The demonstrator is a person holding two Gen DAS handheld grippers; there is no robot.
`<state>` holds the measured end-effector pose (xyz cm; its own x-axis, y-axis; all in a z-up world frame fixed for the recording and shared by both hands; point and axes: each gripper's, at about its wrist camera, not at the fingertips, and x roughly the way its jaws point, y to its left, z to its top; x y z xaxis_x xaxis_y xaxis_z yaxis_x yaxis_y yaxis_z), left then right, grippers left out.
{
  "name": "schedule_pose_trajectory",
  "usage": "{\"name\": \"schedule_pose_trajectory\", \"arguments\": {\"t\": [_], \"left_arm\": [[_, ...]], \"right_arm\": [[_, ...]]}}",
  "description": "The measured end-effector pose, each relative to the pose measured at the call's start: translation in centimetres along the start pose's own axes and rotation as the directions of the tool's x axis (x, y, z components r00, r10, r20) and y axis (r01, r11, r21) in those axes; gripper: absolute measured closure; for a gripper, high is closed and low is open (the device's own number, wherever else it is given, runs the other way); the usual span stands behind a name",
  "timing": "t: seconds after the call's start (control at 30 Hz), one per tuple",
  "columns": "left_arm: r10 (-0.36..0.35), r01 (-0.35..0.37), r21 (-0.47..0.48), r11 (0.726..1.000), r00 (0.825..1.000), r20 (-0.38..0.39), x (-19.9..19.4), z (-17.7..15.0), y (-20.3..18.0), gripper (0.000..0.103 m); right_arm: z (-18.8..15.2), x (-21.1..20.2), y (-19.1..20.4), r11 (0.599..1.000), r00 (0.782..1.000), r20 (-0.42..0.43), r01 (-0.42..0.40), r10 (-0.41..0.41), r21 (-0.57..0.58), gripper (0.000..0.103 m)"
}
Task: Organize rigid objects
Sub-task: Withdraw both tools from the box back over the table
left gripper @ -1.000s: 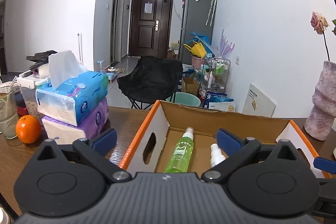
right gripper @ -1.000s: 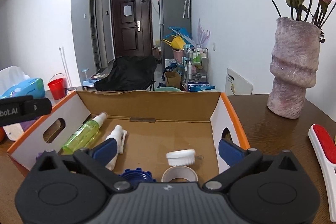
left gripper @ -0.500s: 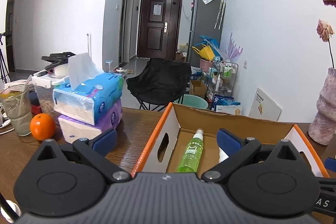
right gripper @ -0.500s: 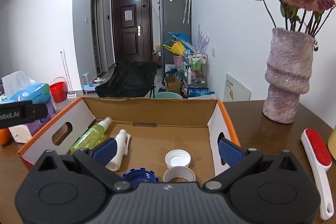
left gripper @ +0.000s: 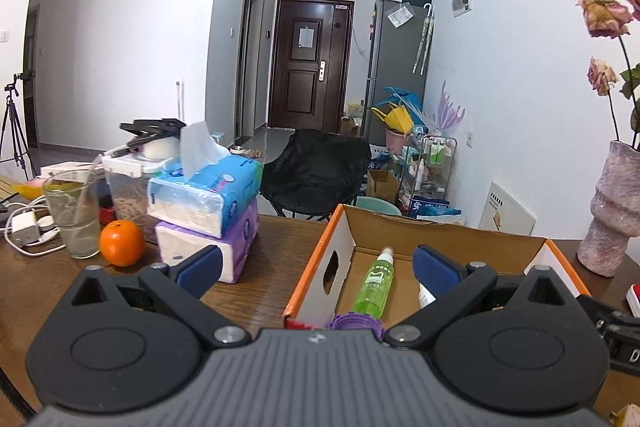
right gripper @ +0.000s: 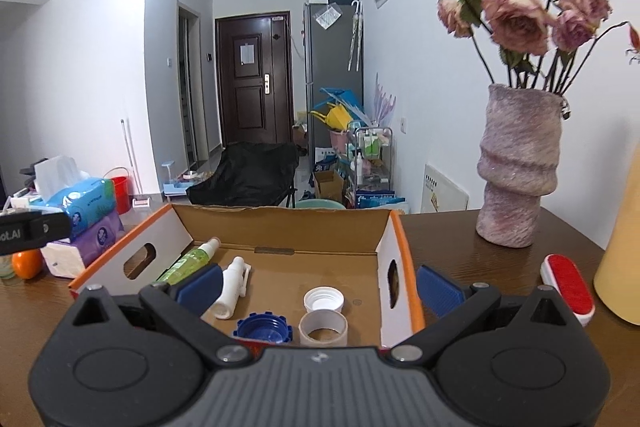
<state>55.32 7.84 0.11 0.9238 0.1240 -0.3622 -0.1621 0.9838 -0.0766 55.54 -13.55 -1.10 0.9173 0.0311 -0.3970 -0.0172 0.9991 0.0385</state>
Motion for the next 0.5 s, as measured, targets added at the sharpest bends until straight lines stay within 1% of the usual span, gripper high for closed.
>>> {"name": "schedule_pose_trajectory", "arguments": {"t": [0.27,0.5], "left_arm": [[-0.002,0.001,0.020,1.000,1.000,0.020,-4.2,-0.9,1.0,0.000],[0.003,-0.003,0.019,1.000,1.000,0.020,-7.6,-1.6,1.7,0.000]], "right_arm": [[-0.8,-4.2,-1.3,1.000,1.000,0.024,-0.002,0.002,-0.004,0.000],[-1.8,-7.7,-1.9,0.999,0.999,0.045,-0.013,0.014,-0.030,0.000]]}}
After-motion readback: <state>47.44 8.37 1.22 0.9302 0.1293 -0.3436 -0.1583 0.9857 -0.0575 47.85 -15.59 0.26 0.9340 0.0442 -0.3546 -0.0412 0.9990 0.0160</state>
